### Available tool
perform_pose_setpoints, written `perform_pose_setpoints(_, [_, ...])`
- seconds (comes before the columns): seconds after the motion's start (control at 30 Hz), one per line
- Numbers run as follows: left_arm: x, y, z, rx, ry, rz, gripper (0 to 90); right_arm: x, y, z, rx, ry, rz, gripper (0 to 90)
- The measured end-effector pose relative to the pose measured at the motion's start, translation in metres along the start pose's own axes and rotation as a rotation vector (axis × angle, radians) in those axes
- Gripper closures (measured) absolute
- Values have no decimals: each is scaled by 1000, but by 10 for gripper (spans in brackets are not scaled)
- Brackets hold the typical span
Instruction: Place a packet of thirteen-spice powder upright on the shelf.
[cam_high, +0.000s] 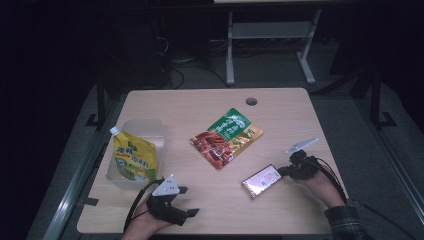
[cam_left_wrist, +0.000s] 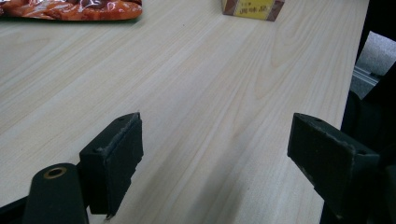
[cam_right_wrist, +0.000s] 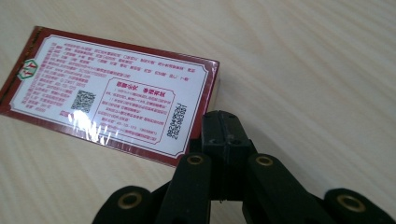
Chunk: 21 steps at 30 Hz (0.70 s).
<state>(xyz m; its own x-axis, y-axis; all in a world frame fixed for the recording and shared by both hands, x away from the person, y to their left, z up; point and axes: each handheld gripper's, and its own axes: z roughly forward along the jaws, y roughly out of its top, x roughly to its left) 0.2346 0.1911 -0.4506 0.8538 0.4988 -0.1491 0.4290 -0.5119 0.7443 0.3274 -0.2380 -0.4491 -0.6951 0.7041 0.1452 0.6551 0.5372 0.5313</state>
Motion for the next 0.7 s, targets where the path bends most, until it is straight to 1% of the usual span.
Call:
perform_pose_setpoints(0.13, [-1, 0, 0, 0, -1, 3, 174, 8, 0, 2, -2, 39, -16, 900])
perform_pose_setpoints(0.23, [-1, 0, 0, -1, -3, 4, 174, 18, 2, 5, 11, 58, -29, 900])
perform_pose_setpoints(0.27, [-1, 0, 1, -1, -5, 6, 174, 21, 2, 6, 10, 65, -46, 900])
perform_pose_setpoints(0.3, [-2, 0, 1, -1, -4, 5, 174, 25, 3, 7, 13, 76, -46, 900])
perform_pose_setpoints(0.37, [-2, 0, 1, 0, -6, 9, 173, 33, 5, 9, 17, 100, -61, 900])
perform_pose_setpoints(0.47, [-3, 0, 2, 2, -13, 12, 173, 42, 8, 12, 23, 117, -91, 900])
perform_pose_setpoints(0.7, [-6, 0, 5, 12, -26, 37, 173, 65, 15, 21, 32, 159, -156, 900])
